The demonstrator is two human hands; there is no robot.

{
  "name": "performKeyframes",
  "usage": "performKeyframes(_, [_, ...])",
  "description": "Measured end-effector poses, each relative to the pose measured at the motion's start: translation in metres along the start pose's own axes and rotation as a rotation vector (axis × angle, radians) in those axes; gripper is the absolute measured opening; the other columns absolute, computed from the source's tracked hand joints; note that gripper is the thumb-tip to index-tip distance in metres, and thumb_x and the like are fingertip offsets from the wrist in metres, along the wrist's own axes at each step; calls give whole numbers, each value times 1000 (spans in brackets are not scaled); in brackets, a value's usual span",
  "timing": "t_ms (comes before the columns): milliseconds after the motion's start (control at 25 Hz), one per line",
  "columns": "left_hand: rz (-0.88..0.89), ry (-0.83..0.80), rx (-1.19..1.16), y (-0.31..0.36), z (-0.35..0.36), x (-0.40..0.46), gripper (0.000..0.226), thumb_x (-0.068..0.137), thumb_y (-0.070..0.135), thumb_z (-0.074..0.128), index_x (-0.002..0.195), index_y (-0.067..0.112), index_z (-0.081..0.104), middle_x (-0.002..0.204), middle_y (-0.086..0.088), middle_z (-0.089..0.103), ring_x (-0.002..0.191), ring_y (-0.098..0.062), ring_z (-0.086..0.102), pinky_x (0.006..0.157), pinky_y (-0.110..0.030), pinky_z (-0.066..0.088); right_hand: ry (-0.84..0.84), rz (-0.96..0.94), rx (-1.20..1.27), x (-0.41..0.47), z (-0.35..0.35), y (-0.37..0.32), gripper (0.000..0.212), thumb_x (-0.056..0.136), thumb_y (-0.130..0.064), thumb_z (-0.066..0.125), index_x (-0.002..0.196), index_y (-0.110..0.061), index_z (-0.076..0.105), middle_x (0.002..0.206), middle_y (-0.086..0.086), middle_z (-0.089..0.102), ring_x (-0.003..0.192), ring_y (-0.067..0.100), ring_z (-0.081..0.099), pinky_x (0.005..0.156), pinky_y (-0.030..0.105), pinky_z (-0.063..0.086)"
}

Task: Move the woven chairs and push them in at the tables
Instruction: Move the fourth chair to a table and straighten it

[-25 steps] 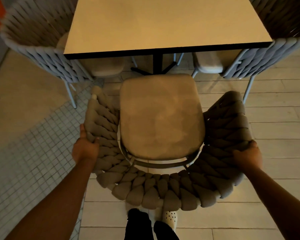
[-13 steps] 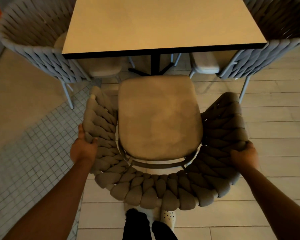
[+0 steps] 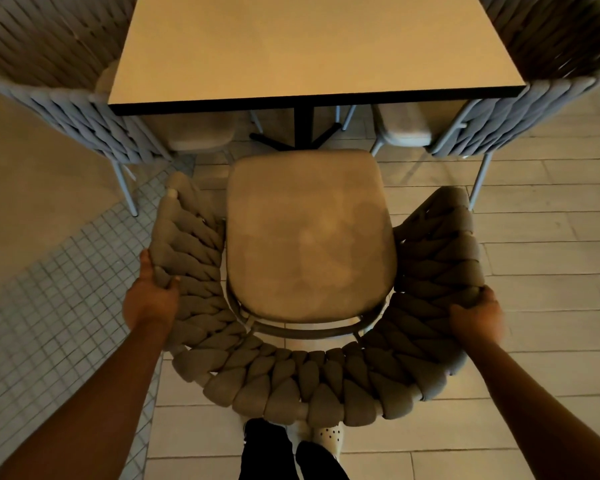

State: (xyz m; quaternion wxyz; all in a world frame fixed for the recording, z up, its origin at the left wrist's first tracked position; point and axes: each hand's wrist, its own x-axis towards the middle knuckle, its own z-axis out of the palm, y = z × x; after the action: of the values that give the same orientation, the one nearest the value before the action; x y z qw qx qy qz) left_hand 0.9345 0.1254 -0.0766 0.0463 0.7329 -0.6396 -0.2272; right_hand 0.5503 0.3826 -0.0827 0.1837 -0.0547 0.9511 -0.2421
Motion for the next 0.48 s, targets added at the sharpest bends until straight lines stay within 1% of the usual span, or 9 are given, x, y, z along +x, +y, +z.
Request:
performKeyframes(120, [-9,6,27,0,1,1,74,92,36,50,150,30,4,120,-29,58,101,-47,58,80,-49,49,3,-10,-20,3,2,3,61,74,-9,63,130,-7,42,118,27,57,104,45,56,84,50,47])
performKeyframes(240, [-10,10,25,1,3,1,75,92,36,51,150,30,4,118,-29,59,100,-46,59,80,-50,49,0,-16,-42,4,4,6,62,74,-12,64,131,-8,40,120,26,56,104,45,56,87,54,49])
performKeyframes(360, [-6,24,25,1,4,2,74,92,37,50,150,31,4,115,-28,61,98,-45,59,79,-49,49,-6,-11,-58,7,5,6,63,73,-15,67,130,-8,40,121,25,55,104,45,56,85,53,49])
performKeyframes(440, [-10,25,34,1,4,2,74,92,37,50,150,31,4,114,-28,60,97,-45,59,77,-48,48,4,-33,-133,4,5,3,70,72,-14,68,133,-6,34,127,25,47,108,46,52,84,53,46])
performKeyframes(480, [-11,24,35,1,4,2,74,92,36,50,150,31,4,115,-28,60,97,-45,59,76,-47,48,41,-79,-206,2,5,1,74,71,-13,68,135,-6,30,131,25,41,113,47,46,86,53,44])
